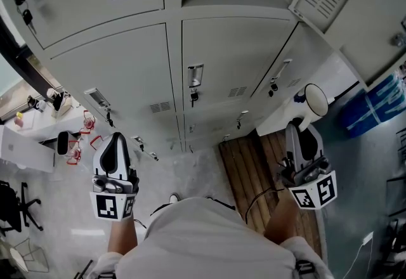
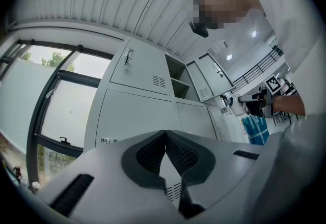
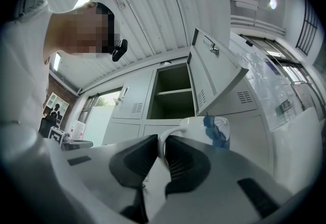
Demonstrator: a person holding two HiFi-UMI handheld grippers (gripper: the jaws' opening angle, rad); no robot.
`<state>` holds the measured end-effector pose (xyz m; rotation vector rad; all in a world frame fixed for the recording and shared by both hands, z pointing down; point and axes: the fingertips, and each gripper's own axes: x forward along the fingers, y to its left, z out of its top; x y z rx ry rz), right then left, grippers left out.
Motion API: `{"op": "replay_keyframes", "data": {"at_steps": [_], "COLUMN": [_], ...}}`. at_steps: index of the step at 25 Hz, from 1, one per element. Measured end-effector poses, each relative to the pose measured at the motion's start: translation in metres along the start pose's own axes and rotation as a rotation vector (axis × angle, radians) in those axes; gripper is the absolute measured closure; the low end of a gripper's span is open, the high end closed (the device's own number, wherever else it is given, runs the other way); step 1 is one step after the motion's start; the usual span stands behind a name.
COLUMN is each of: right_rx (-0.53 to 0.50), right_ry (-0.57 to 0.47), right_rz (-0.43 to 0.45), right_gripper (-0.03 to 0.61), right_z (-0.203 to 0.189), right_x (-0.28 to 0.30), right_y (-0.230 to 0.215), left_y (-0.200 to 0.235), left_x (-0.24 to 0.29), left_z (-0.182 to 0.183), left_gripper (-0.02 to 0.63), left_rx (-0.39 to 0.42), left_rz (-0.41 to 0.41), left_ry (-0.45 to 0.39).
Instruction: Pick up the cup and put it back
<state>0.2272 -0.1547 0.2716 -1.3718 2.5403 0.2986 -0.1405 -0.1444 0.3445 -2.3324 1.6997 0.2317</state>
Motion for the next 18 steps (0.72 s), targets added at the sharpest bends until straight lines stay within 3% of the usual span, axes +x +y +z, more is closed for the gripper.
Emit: {"op": "replay_keyframes", "data": {"at_steps": [18], "right_rx": [0.018], "right_ry": [-0.010], "right_rz": [0.031], "right_gripper": [0.526], "right_z": [-0.0007], "right_x": [0.0069], "right_y": [0.0053], "left_y": [-0.0017], "left_x": [0.0006], "left_z": [-0.0008], "left_gripper": [0.592], "left_rx": [-0.001], "left_rz": [0.005], "left_ry": [-0.001]}}
